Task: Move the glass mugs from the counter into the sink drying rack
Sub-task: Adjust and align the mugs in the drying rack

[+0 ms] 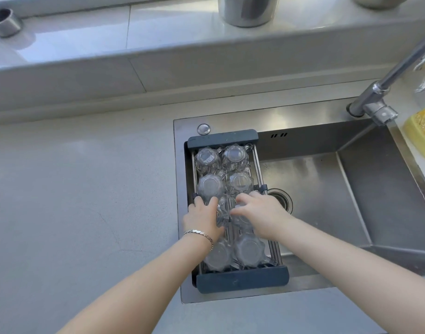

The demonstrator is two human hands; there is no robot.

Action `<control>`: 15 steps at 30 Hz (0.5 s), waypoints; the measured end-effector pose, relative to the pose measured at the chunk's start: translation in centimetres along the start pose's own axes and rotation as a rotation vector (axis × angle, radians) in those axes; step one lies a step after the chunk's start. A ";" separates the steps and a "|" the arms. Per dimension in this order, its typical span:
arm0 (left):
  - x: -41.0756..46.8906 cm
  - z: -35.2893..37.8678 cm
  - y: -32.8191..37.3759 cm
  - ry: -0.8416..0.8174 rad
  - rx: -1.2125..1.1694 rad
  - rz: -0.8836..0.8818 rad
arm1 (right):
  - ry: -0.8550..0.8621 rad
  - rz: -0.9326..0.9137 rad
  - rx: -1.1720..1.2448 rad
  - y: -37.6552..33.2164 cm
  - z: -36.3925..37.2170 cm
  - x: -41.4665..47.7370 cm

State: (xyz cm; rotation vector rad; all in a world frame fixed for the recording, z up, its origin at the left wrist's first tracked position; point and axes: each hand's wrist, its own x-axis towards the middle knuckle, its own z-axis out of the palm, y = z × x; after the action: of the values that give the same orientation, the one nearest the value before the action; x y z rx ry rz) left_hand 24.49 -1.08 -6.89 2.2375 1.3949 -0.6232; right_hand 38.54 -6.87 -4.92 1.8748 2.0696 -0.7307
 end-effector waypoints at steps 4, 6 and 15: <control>-0.3 0.5 -0.4 0.024 0.040 0.043 | 0.206 0.038 0.170 -0.4 3.0 0.1; -0.4 0.8 -0.6 0.037 0.042 0.066 | 0.397 0.166 0.353 -1.0 4.4 -0.5; 0.2 1.0 -0.9 0.077 0.034 0.092 | 0.361 0.737 1.039 -2.4 6.0 -0.2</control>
State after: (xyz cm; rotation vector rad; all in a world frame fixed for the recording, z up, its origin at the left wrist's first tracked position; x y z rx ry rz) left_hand 23.58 -1.13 -7.88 2.3610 1.3178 -0.5385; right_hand 35.32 -10.26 -9.39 3.2027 0.9023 -1.4601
